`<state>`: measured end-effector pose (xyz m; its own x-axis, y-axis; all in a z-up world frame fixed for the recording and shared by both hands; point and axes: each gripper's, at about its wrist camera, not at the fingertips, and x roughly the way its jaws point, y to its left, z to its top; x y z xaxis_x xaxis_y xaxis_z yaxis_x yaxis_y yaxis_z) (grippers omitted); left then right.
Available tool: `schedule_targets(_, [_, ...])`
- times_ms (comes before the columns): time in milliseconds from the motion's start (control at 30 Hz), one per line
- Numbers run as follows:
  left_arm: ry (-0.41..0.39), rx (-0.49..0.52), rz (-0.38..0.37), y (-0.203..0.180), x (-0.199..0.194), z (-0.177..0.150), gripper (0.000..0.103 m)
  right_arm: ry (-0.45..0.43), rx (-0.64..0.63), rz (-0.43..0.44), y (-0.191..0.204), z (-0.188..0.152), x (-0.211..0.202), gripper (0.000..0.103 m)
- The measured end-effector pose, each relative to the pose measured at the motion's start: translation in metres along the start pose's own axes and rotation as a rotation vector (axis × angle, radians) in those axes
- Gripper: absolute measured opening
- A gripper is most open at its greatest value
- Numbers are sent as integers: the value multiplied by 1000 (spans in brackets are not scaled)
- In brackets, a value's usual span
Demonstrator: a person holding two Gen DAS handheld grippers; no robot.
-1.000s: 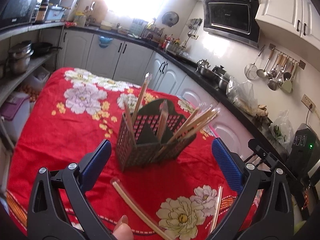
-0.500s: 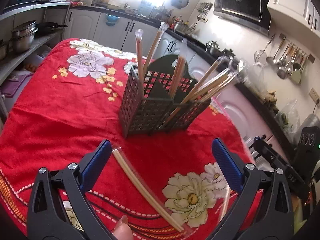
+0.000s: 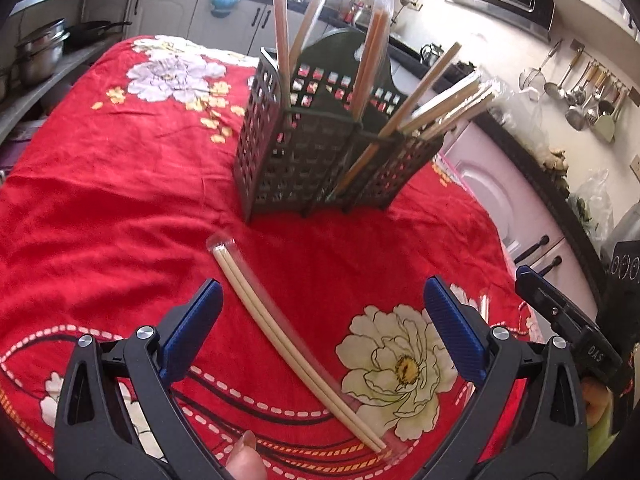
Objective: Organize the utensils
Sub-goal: 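Pull both open tools back toward the last wrapped chopsticks on the cloth, then close the left tool on a wrapped chopstick while the right tool grasps another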
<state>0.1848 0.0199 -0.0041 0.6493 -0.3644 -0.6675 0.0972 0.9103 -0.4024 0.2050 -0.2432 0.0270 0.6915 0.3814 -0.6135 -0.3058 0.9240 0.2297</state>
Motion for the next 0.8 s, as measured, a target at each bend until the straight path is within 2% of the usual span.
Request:
schedule_targets(367, [74, -37, -40, 10, 22, -13, 92, 61, 43, -49, -22, -19, 2, 85])
schedule_targets(567, [95, -84, -29, 22, 33, -11, 91, 114, 118, -80, -48, -33, 2, 85])
schedule_targets(633, [94, -107, -14, 28, 38, -10, 86, 127, 140, -85, -54, -36, 4, 85])
schedule_targets(800, [97, -125, 6, 33, 45, 0, 84, 211, 220, -98, -70, -40, 22, 82])
